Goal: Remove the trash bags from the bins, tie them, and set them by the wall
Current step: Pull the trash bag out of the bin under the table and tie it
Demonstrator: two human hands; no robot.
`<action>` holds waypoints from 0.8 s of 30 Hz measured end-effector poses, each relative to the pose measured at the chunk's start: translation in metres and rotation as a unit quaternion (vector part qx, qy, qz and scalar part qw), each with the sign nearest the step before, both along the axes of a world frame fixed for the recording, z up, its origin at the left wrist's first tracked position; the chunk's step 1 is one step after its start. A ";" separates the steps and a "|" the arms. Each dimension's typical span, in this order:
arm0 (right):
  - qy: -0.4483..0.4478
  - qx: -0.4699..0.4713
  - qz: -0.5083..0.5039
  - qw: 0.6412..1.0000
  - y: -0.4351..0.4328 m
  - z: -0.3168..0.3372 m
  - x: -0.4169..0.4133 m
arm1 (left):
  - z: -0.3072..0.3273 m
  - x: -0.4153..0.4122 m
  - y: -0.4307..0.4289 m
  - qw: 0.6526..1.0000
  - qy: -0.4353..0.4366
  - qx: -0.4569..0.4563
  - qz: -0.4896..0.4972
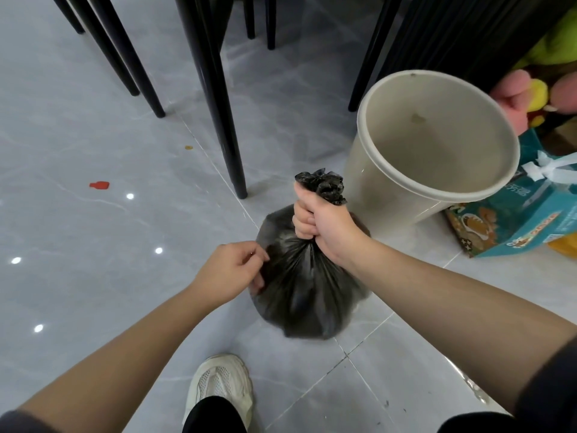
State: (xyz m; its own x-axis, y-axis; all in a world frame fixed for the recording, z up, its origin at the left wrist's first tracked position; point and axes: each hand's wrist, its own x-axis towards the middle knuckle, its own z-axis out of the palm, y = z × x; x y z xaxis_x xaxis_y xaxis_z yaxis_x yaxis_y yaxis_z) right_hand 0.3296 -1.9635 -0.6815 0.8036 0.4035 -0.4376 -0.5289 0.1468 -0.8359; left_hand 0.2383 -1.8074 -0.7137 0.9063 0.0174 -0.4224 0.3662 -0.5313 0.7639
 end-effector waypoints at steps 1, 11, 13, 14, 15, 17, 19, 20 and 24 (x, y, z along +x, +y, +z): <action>0.004 -0.008 0.005 1.000 -0.001 0.000 0.000 | 0.003 0.001 0.001 1.000 0.015 0.010 0.000; -0.194 -0.439 0.115 0.870 -0.016 -0.008 0.010 | 0.017 0.014 0.016 0.997 -0.024 0.039 0.065; -0.240 -0.488 0.173 0.821 -0.022 -0.009 0.012 | 0.018 0.017 0.020 0.996 -0.025 0.035 0.078; -0.243 -0.504 0.192 0.806 -0.025 -0.010 0.014 | 0.018 0.017 0.021 0.996 -0.022 0.031 0.082; -0.253 -0.511 0.208 0.795 -0.028 -0.012 0.016 | 0.017 0.017 0.022 0.996 -0.018 0.028 0.086; -0.289 -0.526 0.241 0.762 -0.035 -0.017 0.021 | 0.017 0.016 0.021 0.996 -0.018 0.016 0.087; -0.317 -0.554 0.295 0.711 -0.038 -0.013 0.020 | 0.019 0.018 0.014 0.996 -0.034 -0.017 0.079; -0.332 -0.571 0.317 0.681 -0.038 -0.009 0.017 | 0.022 0.021 0.009 0.996 -0.040 -0.042 0.072; -0.448 -0.635 0.324 0.539 -0.024 -0.009 0.004 | 0.031 0.039 -0.017 0.978 0.055 -0.176 0.095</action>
